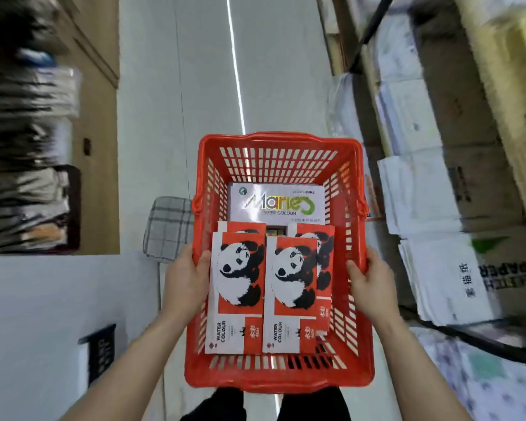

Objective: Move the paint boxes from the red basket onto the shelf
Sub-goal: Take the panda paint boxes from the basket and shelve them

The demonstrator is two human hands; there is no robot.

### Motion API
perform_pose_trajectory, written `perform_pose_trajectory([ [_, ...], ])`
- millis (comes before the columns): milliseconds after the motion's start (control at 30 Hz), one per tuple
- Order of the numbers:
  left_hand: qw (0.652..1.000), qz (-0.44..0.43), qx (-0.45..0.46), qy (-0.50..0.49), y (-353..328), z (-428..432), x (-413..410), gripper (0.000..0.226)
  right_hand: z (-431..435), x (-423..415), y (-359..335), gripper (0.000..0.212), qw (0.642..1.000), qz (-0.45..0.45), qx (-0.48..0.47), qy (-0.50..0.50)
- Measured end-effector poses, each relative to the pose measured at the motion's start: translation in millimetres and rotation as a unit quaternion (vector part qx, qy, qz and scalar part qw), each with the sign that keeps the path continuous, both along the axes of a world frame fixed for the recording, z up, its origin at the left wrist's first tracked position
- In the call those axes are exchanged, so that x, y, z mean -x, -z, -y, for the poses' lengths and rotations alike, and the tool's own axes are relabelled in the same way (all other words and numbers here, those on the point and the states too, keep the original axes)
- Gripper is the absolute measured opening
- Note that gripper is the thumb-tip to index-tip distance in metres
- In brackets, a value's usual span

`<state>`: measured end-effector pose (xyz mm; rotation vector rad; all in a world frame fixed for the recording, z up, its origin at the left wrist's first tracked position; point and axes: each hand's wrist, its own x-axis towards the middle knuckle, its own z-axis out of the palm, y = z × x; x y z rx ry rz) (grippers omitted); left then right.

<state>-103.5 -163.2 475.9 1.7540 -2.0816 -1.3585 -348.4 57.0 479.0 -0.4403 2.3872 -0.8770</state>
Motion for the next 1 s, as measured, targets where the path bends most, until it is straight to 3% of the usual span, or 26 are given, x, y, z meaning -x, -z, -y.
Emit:
perform_pose_trajectory([
  [333,0.987,-0.005,0.135,-0.09,-128.2,176.3,179.2,0.008,213.7,208.1,-108.6,0.026,0.992,-0.044,0.094,-0.075],
  [633,0.978,-0.063,0.123,-0.159,-164.4,402.5,315.1,0.014,481.0,367.0,-160.6,0.021,0.98,-0.099,0.093,-0.146],
  [1000,0.975,-0.065,0.102,-0.185,-184.9,753.1,452.4,0.018,845.5,507.4,-189.3,0.018,0.98,-0.083,0.079,-0.163],
])
